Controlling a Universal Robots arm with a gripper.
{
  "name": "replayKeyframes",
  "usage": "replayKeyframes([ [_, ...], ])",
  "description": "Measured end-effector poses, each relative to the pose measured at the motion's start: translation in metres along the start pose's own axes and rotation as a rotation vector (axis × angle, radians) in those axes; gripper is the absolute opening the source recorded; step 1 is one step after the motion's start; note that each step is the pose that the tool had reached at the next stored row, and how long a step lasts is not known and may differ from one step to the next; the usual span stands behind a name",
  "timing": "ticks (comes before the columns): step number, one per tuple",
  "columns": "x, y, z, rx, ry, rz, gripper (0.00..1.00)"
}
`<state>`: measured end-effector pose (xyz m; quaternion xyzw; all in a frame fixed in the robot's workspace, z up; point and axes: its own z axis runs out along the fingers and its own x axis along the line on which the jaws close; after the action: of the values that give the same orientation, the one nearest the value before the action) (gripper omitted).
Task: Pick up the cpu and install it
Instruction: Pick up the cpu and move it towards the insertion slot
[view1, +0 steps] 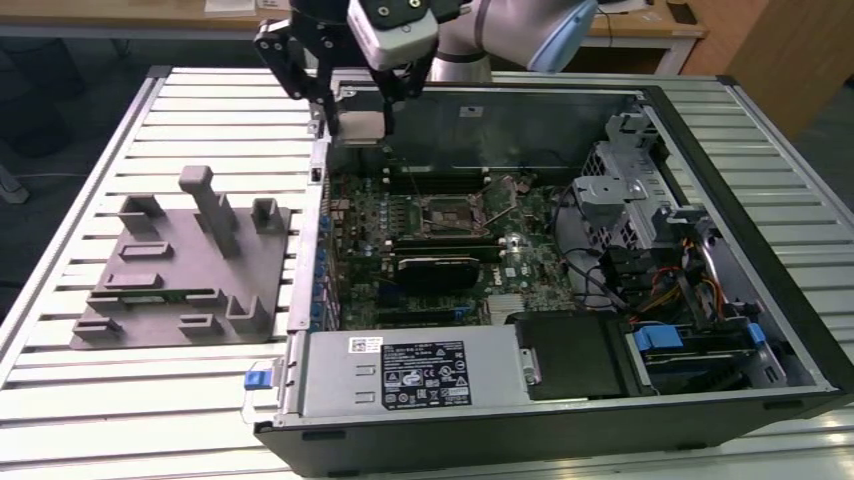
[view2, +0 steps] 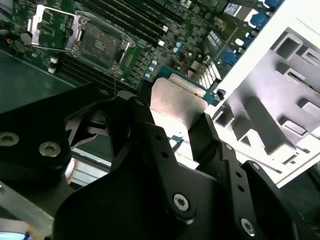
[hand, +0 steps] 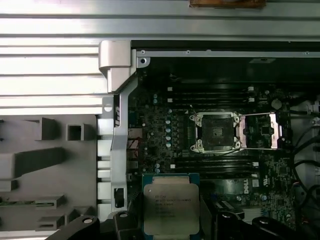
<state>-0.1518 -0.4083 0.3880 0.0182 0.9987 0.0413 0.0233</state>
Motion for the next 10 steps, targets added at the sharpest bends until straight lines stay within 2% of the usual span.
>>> replayKeyframes([
  [7, -0.0205, 0.0007, 0.0011, 0.0, 0.0004, 0.0, 0.54],
  [10, -0.0268, 0.0008, 0.0026, 0.0, 0.0007, 0.0, 0.54],
])
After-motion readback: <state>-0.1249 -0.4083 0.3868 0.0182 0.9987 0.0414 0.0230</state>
